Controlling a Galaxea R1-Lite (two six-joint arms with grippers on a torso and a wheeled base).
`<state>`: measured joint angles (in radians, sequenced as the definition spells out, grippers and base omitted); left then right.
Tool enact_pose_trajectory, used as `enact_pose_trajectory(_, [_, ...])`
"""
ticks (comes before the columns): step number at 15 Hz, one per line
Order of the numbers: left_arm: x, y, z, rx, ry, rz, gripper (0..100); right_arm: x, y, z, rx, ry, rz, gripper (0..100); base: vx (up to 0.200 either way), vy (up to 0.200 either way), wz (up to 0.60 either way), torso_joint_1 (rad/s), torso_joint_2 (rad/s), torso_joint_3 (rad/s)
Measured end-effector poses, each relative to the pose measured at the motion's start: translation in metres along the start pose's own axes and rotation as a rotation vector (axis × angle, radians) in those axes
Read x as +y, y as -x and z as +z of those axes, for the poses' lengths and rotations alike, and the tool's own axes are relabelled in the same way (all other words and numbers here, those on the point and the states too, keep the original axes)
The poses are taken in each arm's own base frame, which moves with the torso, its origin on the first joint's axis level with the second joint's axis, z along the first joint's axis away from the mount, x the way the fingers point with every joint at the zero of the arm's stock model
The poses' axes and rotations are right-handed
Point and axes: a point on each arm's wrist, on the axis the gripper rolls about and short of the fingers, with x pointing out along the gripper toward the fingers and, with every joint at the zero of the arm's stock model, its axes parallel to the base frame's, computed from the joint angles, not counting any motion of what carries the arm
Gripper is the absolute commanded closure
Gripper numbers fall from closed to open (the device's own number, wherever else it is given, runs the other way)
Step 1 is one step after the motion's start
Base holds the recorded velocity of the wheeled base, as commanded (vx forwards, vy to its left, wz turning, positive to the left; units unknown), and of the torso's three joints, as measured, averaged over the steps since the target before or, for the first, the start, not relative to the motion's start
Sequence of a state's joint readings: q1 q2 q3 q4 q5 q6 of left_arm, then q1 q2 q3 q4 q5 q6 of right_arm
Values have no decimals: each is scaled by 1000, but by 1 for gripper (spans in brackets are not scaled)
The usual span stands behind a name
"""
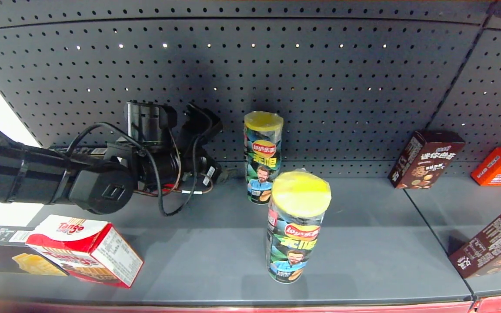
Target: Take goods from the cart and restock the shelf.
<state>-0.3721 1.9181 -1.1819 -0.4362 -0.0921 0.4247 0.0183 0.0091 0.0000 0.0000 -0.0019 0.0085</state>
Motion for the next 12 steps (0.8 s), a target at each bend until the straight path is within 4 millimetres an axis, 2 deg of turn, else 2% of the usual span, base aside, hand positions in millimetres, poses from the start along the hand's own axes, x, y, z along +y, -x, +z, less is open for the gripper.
enact_pose_trajectory(5, [-2,-3,-1,5,0,10,0,0,0,0,0,0,1,0,0,0,0,0,0,0])
enact_pose_trajectory(12, [-20,-12,1,6,-13,-15,0,0,0,0,0,0,0,0,0,0,0,0,0,0])
